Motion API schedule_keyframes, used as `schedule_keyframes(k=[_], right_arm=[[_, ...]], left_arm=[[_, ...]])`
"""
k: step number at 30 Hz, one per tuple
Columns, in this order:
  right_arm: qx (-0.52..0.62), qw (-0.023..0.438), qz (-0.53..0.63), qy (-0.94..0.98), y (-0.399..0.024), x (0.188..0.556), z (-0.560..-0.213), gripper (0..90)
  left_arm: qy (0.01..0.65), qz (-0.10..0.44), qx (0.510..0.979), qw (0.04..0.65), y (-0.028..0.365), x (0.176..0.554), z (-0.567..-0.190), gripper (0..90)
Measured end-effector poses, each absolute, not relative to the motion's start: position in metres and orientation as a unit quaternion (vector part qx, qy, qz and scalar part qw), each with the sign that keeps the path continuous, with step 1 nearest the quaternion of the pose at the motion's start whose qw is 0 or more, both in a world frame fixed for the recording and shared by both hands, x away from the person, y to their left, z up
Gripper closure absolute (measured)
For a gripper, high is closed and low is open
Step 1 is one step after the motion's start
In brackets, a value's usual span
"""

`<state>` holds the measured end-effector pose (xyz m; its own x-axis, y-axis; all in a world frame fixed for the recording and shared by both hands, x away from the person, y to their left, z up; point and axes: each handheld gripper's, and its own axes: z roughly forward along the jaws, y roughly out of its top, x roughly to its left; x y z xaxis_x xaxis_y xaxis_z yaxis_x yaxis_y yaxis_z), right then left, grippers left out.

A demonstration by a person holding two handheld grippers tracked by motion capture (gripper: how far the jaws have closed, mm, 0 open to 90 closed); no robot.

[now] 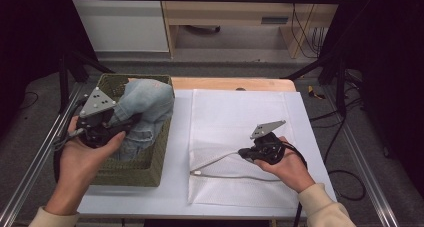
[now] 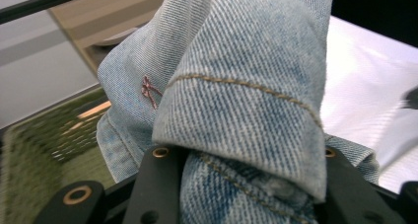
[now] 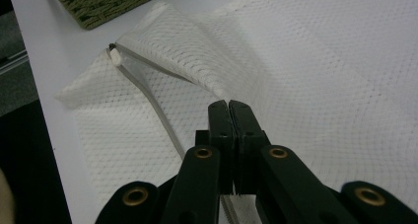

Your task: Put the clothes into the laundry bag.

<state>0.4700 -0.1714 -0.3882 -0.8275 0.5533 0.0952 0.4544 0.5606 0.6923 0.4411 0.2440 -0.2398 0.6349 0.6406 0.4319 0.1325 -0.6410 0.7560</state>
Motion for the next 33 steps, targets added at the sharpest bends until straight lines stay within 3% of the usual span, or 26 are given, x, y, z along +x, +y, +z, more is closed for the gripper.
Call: schedule_keyframes(k=[18,33], right_arm=[[0.299,0.029,0.382,0.874,-0.176,0.485,-0.399,89.1],[0.310,0.032,0.395,0.864,-0.183,0.487,-0.395,89.1]], left_arm=[[0.171,0.329,0.836,0.404,0.185,0.417,-0.240,63.8],[0.132,0.297,0.854,0.406,0.142,0.410,-0.269,63.7]])
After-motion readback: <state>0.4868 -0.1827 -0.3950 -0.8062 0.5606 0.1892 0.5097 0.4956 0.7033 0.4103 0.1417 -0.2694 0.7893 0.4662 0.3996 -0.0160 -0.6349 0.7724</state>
